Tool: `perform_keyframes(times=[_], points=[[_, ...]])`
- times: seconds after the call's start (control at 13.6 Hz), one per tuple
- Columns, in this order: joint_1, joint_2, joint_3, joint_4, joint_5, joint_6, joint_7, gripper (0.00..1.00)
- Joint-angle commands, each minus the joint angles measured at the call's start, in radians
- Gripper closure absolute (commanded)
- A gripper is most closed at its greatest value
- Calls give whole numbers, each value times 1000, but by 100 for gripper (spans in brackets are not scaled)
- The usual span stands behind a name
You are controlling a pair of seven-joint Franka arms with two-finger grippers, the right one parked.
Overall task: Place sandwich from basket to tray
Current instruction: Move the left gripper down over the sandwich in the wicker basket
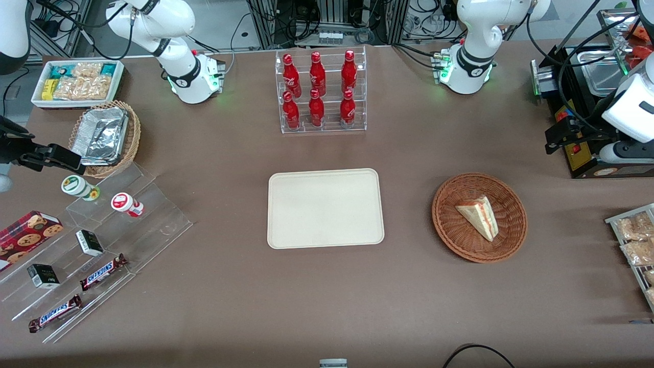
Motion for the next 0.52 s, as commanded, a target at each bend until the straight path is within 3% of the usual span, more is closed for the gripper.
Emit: perform_keyframes(times=[0.0, 0.44], points=[[0, -3, 4, 9, -2, -28, 16, 0], [-1, 51, 4, -92, 4, 76, 1, 0]])
